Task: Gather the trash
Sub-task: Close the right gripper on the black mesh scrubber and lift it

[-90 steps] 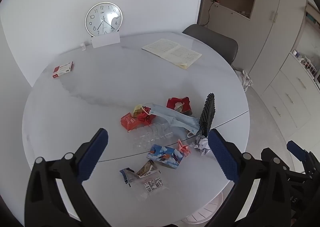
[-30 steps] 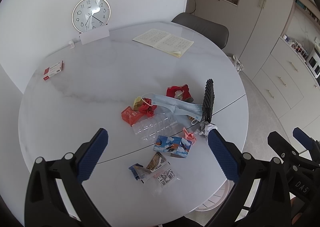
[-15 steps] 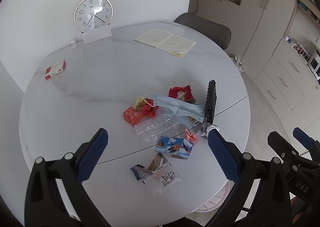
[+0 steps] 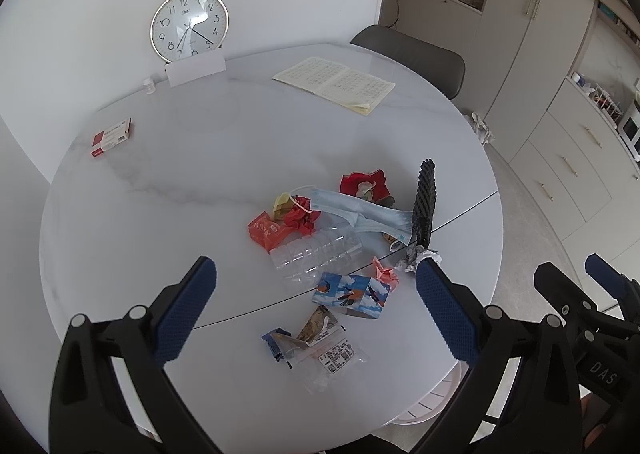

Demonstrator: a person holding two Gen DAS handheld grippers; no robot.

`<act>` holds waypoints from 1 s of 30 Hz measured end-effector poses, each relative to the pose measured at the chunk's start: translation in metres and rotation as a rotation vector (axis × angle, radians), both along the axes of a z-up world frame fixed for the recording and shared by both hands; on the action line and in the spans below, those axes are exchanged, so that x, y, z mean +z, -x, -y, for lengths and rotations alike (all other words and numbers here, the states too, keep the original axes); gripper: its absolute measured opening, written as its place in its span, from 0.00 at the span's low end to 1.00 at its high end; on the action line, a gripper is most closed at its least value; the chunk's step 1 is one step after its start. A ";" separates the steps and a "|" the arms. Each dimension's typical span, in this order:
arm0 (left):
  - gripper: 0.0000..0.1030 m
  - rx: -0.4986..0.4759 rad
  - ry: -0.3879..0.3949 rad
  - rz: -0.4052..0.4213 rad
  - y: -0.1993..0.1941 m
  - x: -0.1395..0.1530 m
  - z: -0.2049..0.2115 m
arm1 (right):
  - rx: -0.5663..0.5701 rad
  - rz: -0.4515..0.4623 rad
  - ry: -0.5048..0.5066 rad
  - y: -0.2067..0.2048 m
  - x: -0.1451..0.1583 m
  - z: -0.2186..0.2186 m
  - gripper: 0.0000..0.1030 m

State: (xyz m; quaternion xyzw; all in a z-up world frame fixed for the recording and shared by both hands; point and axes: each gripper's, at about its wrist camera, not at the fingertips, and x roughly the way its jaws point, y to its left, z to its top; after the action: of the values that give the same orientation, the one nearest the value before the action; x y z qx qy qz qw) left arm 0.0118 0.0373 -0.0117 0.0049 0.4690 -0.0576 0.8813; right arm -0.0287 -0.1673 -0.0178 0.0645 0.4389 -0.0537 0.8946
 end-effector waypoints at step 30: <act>0.93 -0.236 -0.050 -0.058 -0.047 -0.086 -0.039 | -0.151 -0.279 -0.149 -0.207 -0.171 0.025 0.80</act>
State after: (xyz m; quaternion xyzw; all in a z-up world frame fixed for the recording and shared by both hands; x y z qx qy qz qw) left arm 0.0589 0.0761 -0.0976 0.0804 0.4919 -0.1493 0.8540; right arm 0.1784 -0.1927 -0.1893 0.1554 0.5556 -0.0964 0.8111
